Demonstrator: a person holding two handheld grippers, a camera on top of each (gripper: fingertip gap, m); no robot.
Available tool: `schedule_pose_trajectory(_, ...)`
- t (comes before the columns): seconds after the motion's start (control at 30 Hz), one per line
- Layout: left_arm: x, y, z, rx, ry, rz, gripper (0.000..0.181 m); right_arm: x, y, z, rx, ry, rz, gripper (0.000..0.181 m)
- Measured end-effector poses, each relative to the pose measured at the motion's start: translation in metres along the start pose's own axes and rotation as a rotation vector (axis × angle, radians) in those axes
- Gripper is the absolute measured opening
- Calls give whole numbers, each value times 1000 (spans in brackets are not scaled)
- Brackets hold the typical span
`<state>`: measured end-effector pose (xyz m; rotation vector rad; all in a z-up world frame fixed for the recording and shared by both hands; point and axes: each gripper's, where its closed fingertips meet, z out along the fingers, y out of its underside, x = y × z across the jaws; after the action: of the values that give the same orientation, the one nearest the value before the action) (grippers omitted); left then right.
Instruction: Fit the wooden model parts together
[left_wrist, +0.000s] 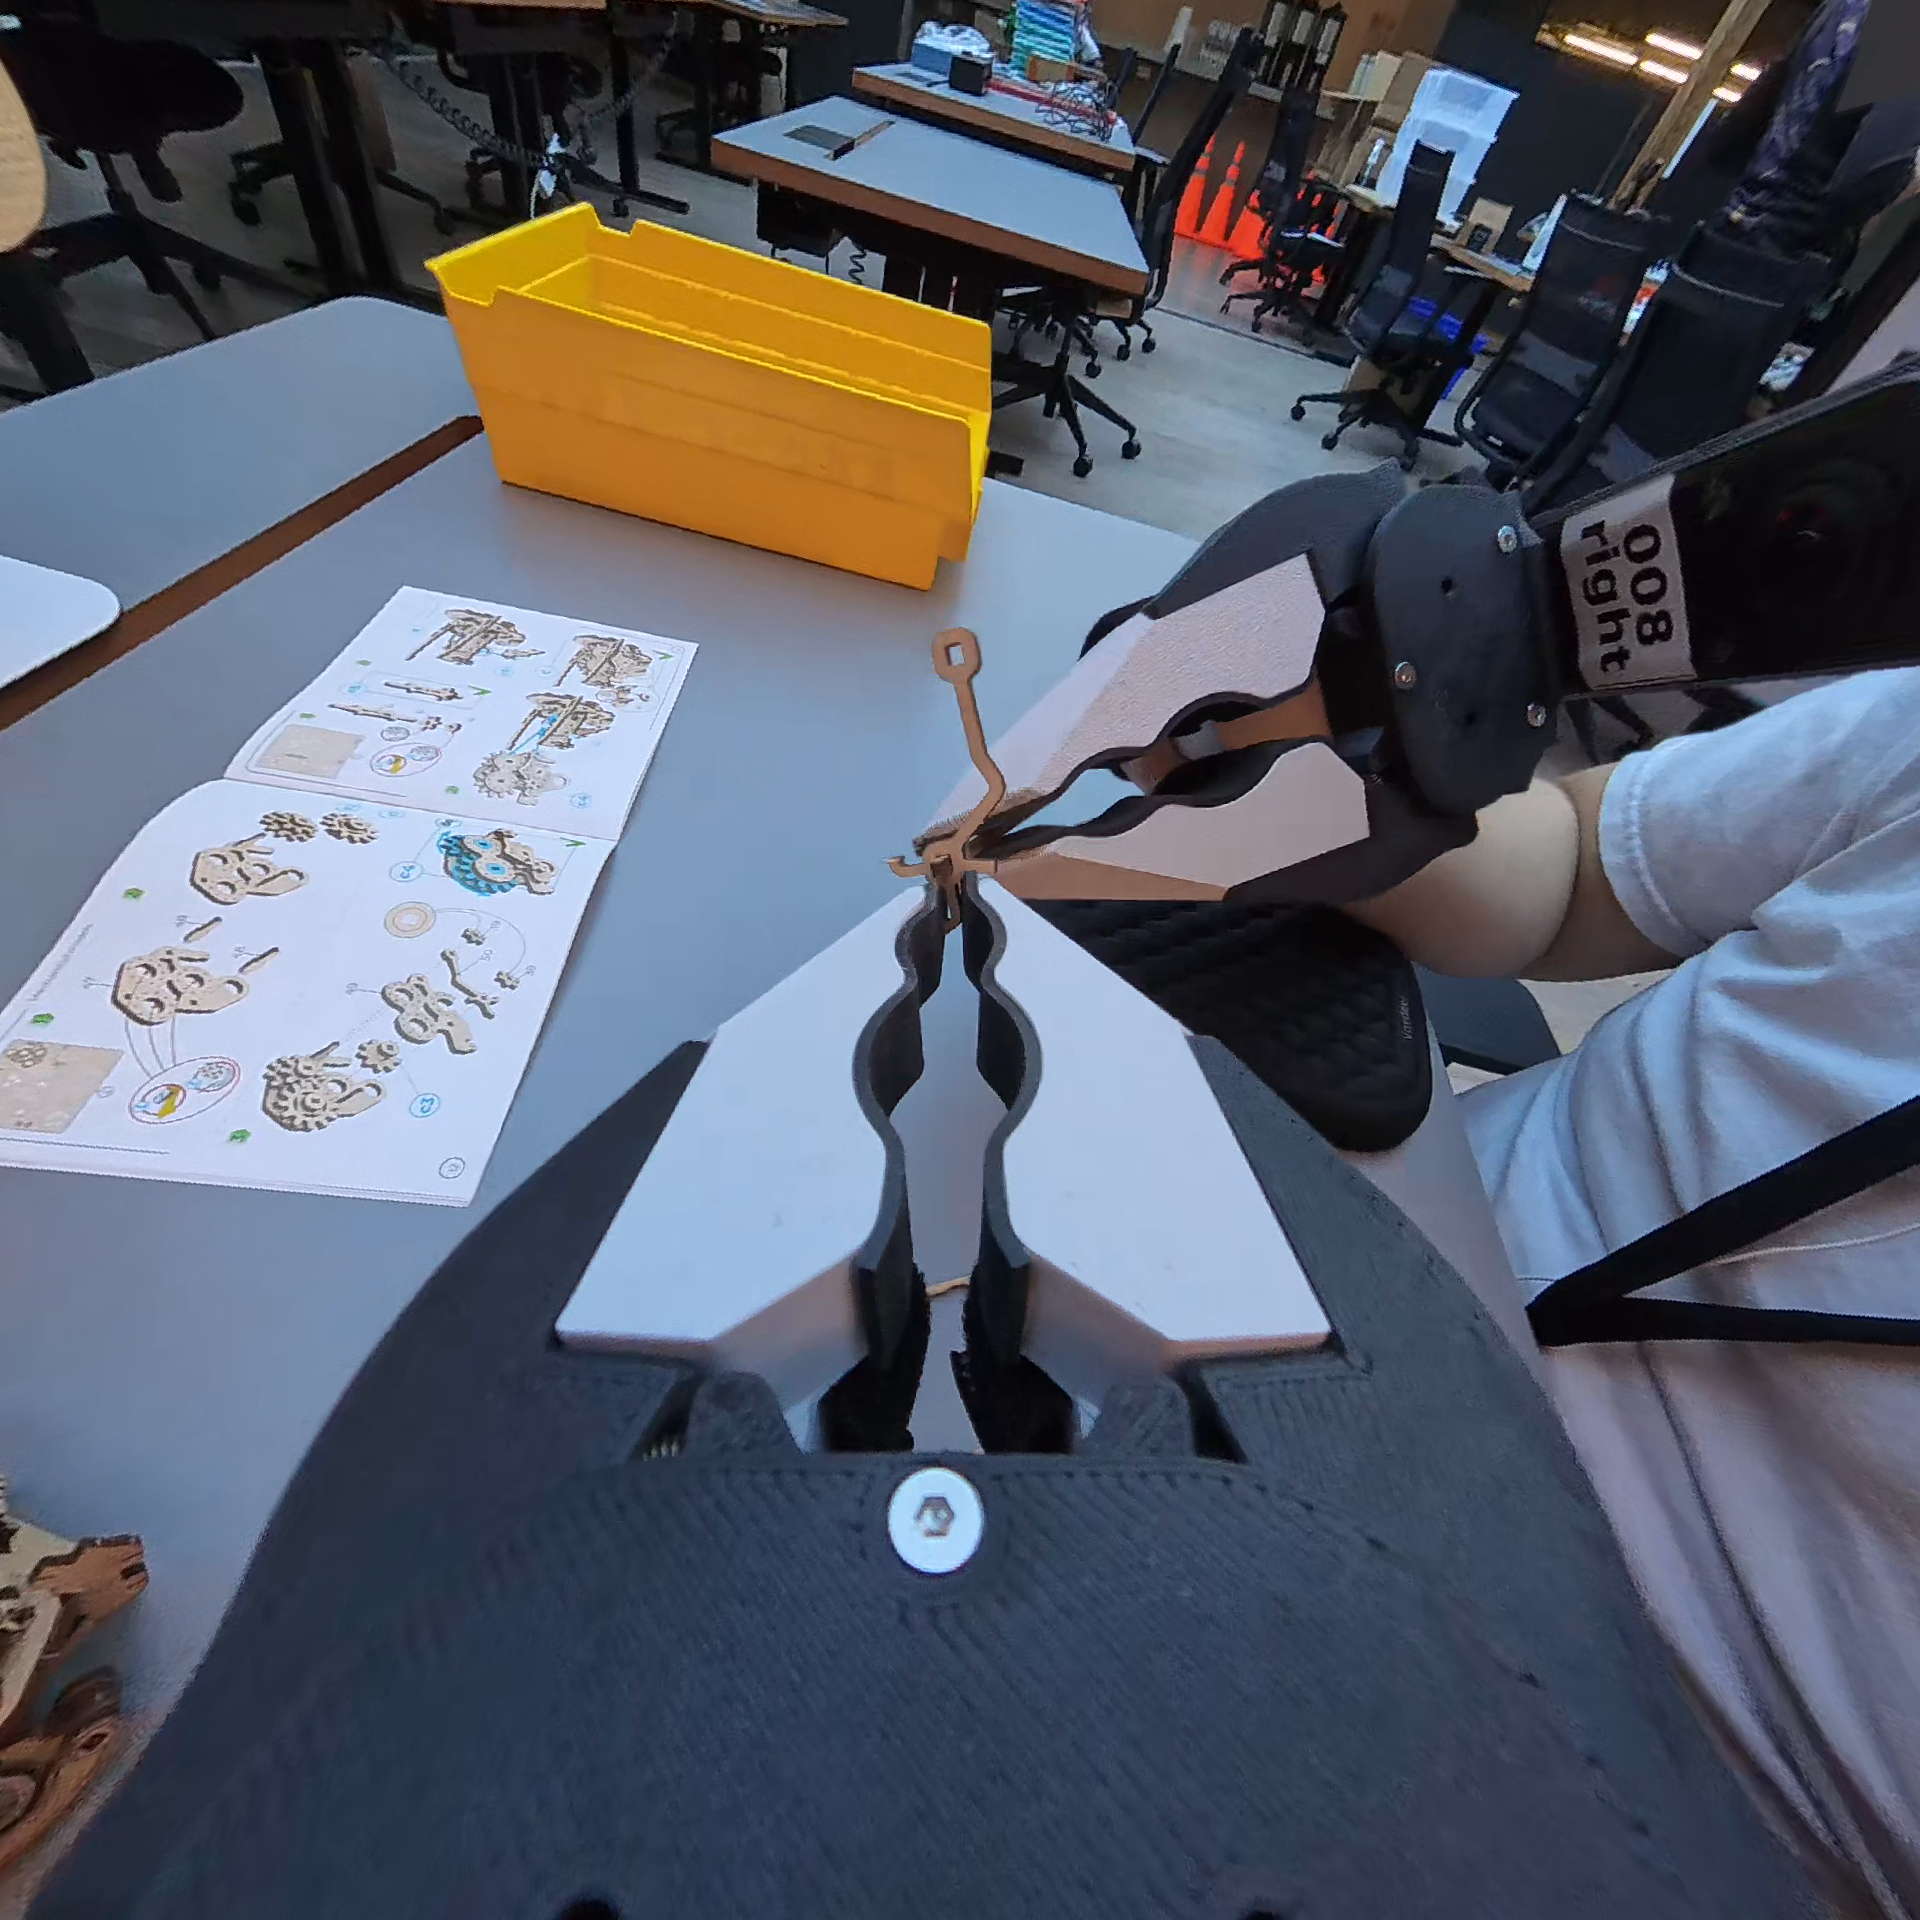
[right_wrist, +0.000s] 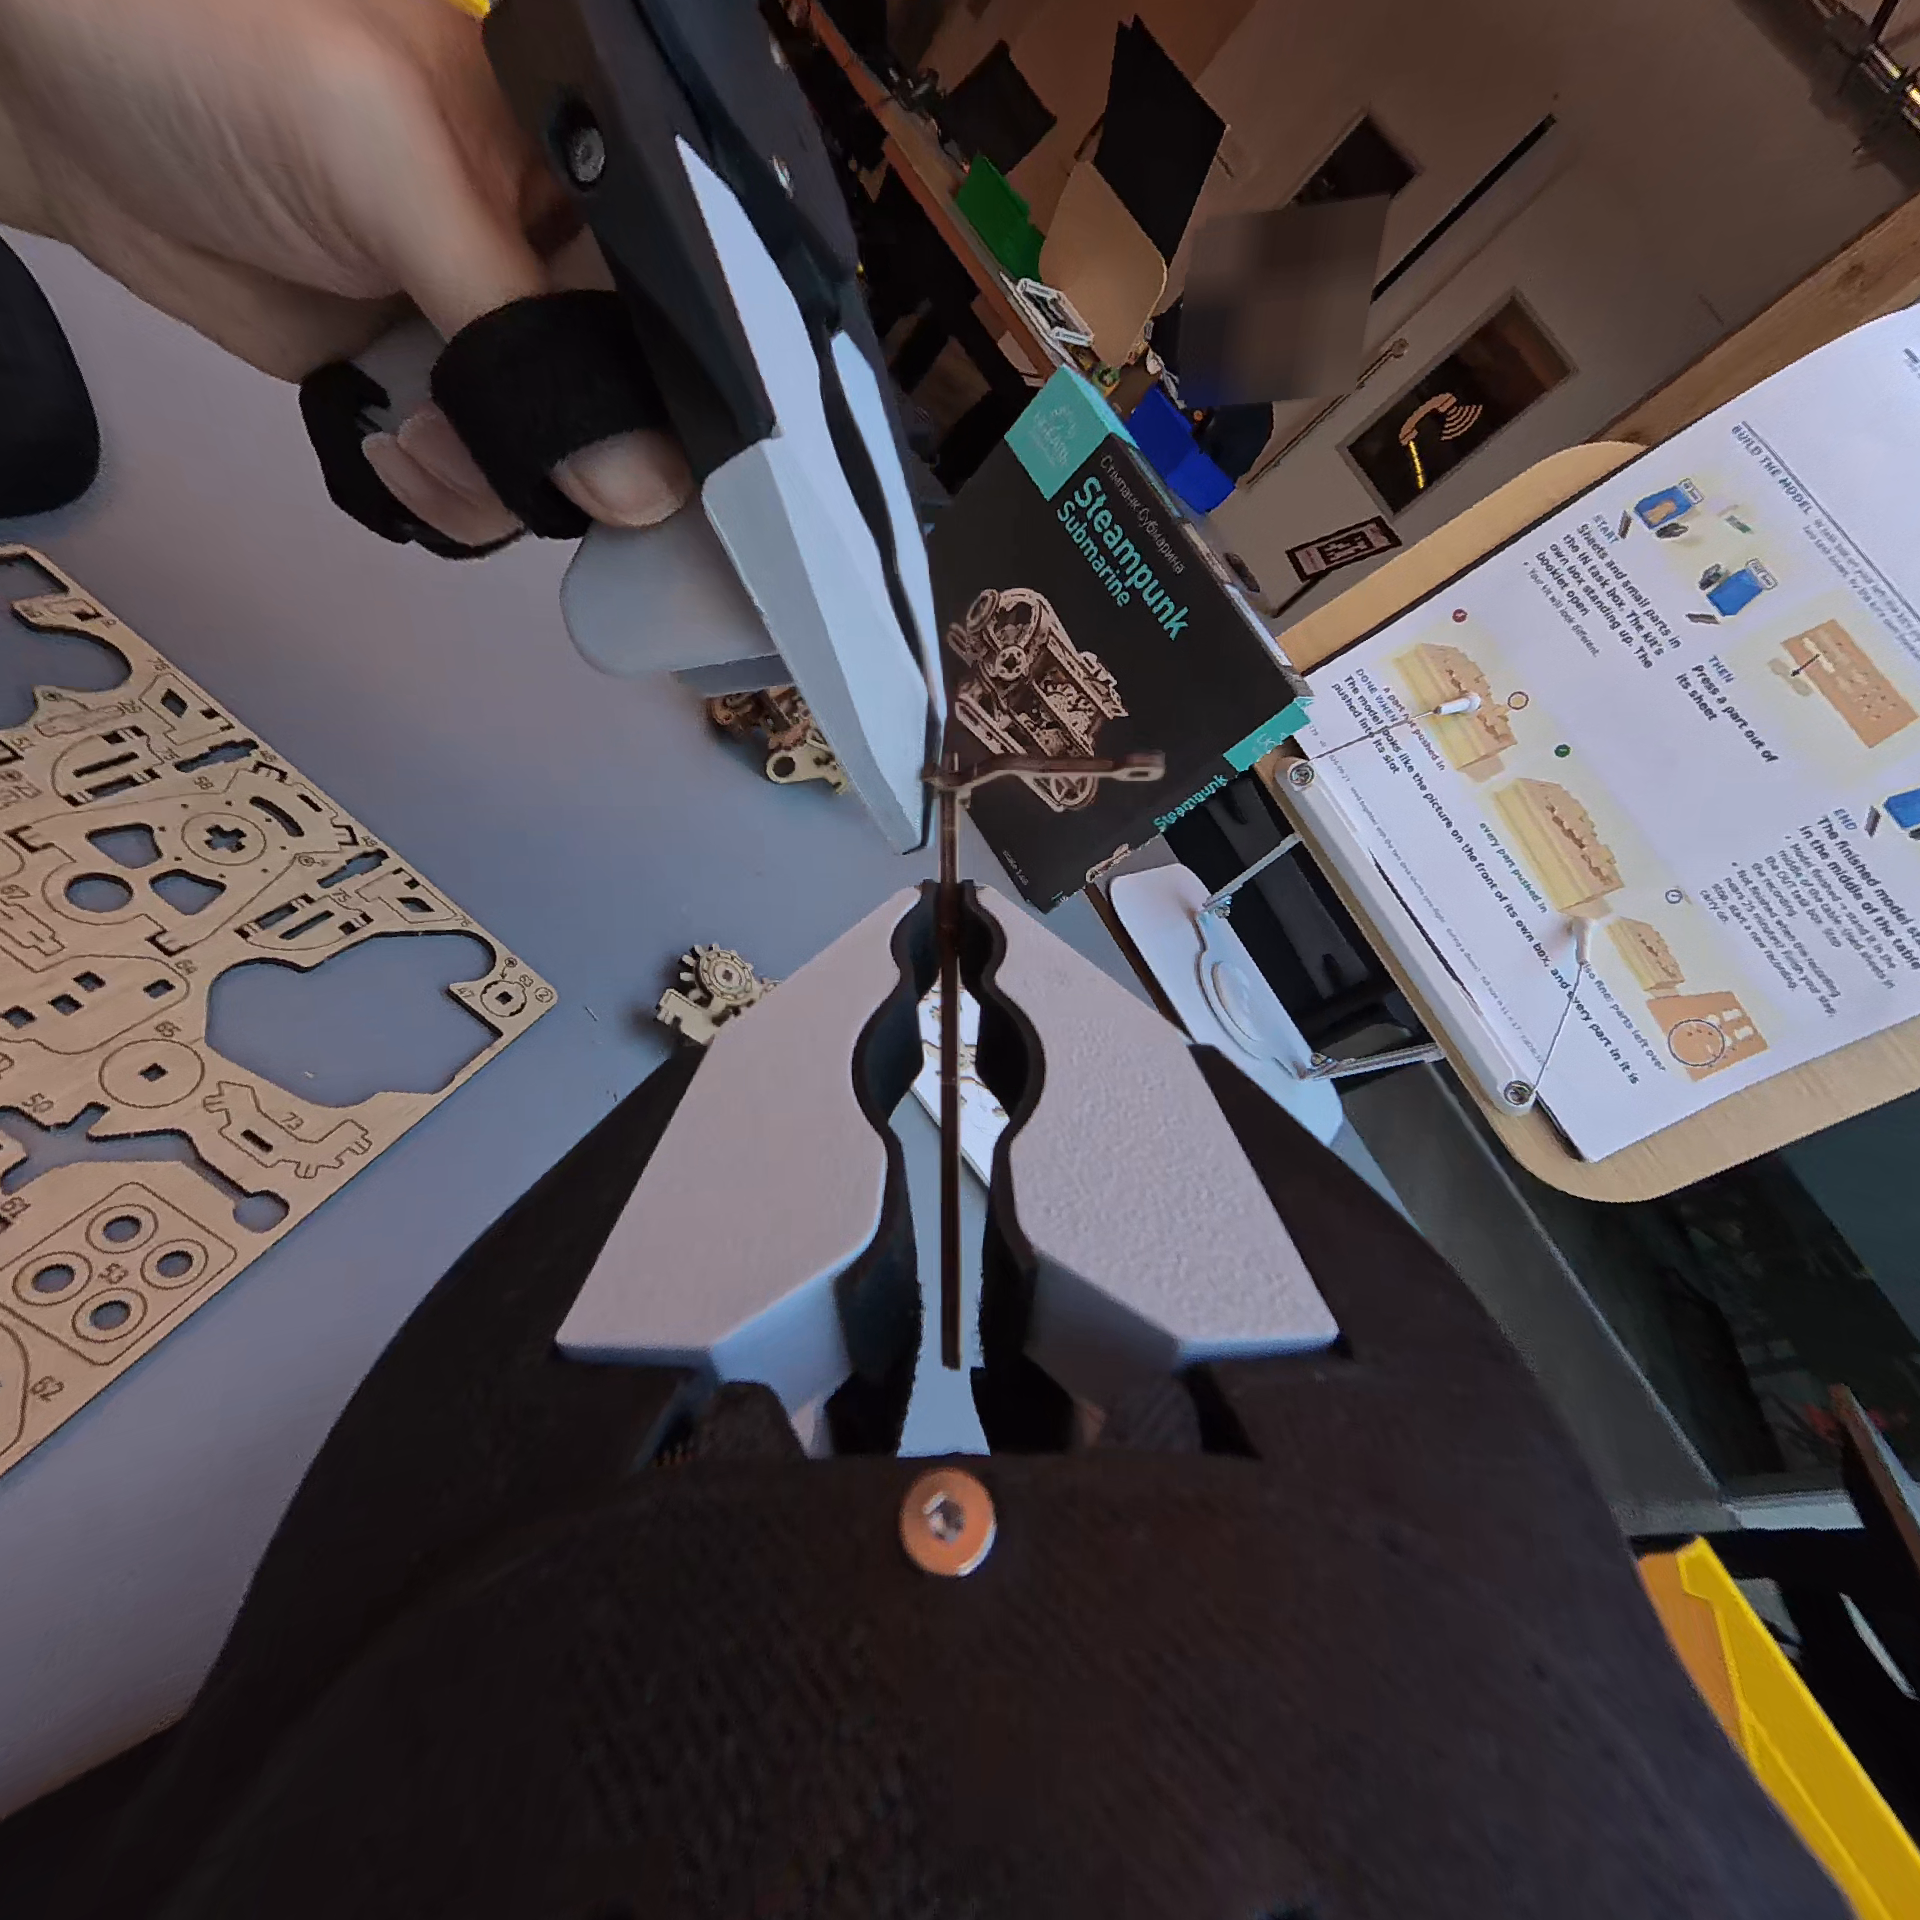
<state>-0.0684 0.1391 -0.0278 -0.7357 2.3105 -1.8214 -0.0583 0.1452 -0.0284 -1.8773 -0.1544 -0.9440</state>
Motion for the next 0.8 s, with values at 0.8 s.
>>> schedule_pose_trajectory(0.8, 26, -11, -11, 44, -10, 408, 13, -14, -17, -10, 179, -145, 19, 1)
